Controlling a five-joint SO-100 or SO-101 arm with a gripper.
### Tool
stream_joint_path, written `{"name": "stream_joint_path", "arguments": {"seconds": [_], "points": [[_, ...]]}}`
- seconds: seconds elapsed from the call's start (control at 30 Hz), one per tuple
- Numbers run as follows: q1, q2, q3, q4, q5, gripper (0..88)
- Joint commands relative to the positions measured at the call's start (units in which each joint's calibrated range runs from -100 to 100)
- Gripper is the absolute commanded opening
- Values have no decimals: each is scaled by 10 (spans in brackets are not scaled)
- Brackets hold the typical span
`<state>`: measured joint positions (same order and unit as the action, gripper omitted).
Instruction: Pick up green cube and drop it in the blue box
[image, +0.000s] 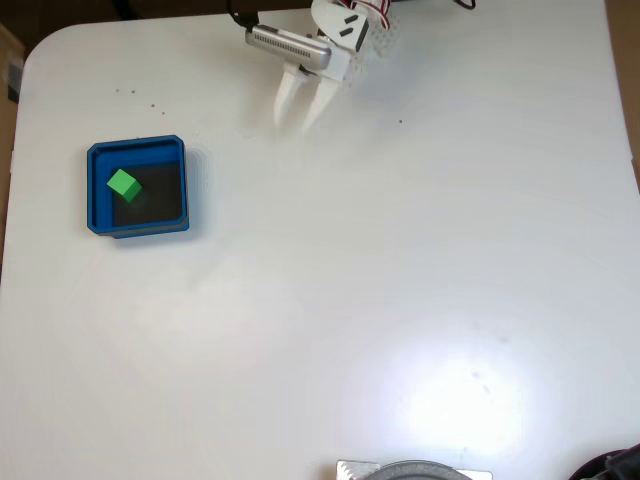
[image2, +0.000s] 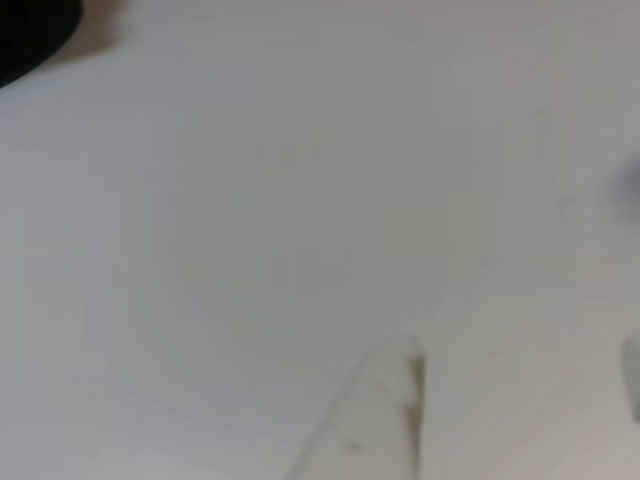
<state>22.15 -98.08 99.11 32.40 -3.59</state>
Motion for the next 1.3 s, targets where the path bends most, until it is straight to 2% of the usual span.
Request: {"name": "stream_joint_path", "arguments": {"seconds": [0.0, 0.4, 0.7, 1.03, 1.27], "points": [[-73, -13, 4, -9, -1, 172], [-206, -13, 3, -9, 1, 172], [-241, -13, 3, -10, 2, 168], [-242, -13, 3, -9, 2, 44], [-242, -13, 3, -9, 2, 21]]}}
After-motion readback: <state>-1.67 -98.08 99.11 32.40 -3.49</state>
